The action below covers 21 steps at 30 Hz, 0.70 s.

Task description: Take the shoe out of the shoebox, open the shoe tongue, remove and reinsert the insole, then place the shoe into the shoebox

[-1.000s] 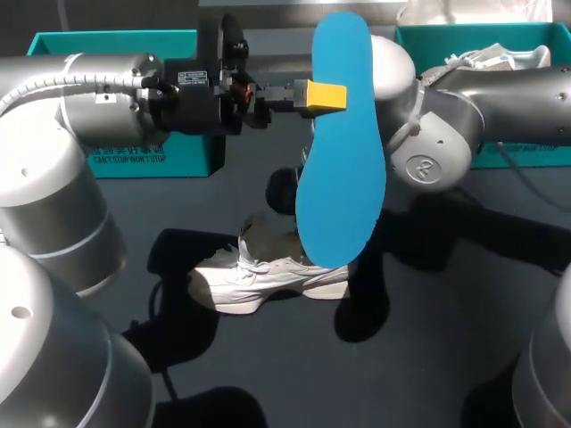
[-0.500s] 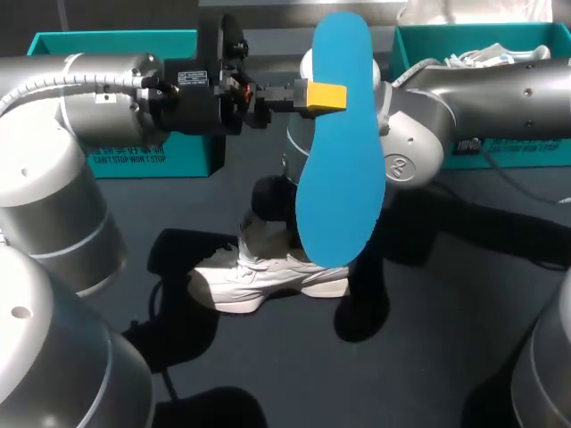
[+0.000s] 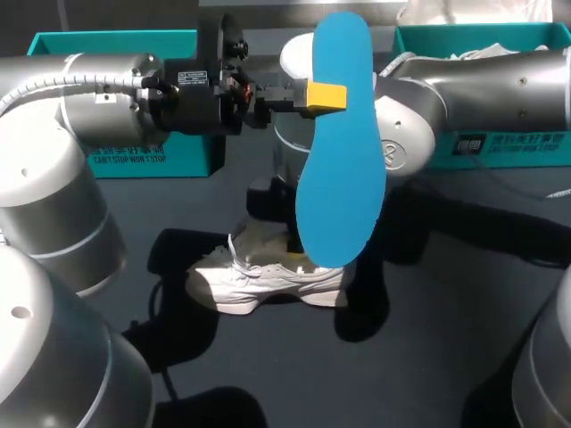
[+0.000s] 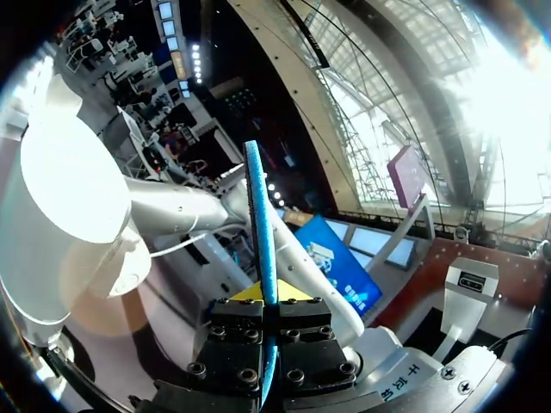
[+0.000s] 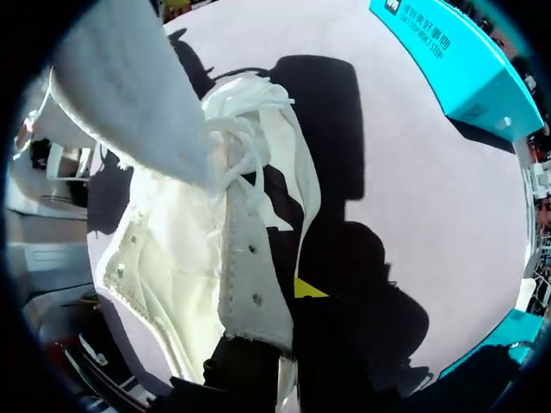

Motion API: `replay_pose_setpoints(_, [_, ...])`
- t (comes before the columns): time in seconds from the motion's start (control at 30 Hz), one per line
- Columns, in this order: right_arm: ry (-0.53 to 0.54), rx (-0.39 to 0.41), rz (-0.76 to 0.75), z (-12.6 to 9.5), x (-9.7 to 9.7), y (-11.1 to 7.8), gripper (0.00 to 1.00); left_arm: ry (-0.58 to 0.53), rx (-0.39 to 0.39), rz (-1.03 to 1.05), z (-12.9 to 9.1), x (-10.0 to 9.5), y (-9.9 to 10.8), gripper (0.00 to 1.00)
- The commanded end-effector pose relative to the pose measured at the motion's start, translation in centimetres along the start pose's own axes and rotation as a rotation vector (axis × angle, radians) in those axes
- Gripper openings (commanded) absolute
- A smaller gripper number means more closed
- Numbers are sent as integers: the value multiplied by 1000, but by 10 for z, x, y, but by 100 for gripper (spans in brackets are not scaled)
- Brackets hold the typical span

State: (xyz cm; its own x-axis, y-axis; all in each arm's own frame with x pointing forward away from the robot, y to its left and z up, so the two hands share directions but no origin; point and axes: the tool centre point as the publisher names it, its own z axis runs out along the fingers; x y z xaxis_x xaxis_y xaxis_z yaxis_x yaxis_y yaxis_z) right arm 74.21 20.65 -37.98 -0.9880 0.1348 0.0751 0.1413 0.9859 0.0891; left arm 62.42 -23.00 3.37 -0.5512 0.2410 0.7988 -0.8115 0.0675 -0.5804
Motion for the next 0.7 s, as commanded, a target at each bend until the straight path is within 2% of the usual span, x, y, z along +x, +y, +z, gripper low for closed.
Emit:
replay_pose_setpoints(0.03, [35, -68, 360, -9, 8, -7, 0, -1, 1, 0, 1, 0, 0, 0])
replay_pose_setpoints(0.1, [30, -92, 373, -14, 6, -7, 0, -1, 1, 0, 1, 0, 0, 0])
replay_pose_setpoints(0.53, [30, -92, 373, -14, 6, -7, 0, -1, 1, 0, 1, 0, 0, 0])
replay_pose_setpoints(0.57, [60, -64, 490, -13, 4, -7, 0, -1, 1, 0, 1, 0, 0, 0])
replay_pose_setpoints(0.67, [129, -111, 709, -20, 8, -11, 0, -1, 1, 0, 1, 0, 0, 0])
replay_pose_setpoints(0.7, [150, -151, 769, -23, 11, -12, 0, -1, 1, 0, 1, 0, 0, 0])
